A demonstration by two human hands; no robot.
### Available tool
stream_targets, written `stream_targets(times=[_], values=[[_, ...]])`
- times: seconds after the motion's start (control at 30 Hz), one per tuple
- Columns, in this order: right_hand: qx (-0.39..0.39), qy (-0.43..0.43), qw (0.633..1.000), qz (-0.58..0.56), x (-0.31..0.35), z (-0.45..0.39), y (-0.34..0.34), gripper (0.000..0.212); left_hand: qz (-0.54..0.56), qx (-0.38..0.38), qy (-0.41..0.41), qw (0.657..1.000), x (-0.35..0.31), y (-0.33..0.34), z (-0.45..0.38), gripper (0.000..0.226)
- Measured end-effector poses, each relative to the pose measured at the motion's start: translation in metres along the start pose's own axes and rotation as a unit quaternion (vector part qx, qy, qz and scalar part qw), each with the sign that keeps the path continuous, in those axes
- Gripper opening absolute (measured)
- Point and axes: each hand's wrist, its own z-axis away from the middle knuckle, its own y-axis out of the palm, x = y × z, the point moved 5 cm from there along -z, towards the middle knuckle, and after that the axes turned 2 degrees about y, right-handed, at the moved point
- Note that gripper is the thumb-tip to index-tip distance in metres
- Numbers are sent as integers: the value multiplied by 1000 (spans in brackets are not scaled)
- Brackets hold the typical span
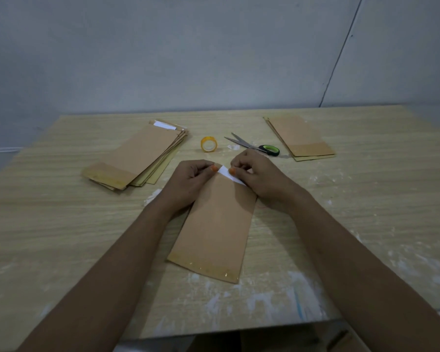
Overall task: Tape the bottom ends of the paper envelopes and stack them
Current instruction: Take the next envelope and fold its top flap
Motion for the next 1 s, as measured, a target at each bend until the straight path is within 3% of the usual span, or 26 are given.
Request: stream_targets(times=[0.1, 0.57, 0.77, 0.9, 1.0], values=[[23, -2, 1000, 9, 1, 1, 8, 17, -6, 7, -7, 1000, 3, 1, -1, 22], [-14, 59, 990, -127, 2, 8, 7, 24, -5, 9, 6, 1000, 3, 0, -3, 24], [-58, 83, 981, -168, -4, 4, -1, 26, 20, -48, -7, 999, 1, -5, -4, 17], [-45, 96, 970, -220, -9, 2, -4, 18, 62, -95, -37, 993, 7, -12, -3, 15], [-49, 74, 963, -255, -10, 0, -5, 19, 68, -106, -52, 991, 8, -13, -3, 25]])
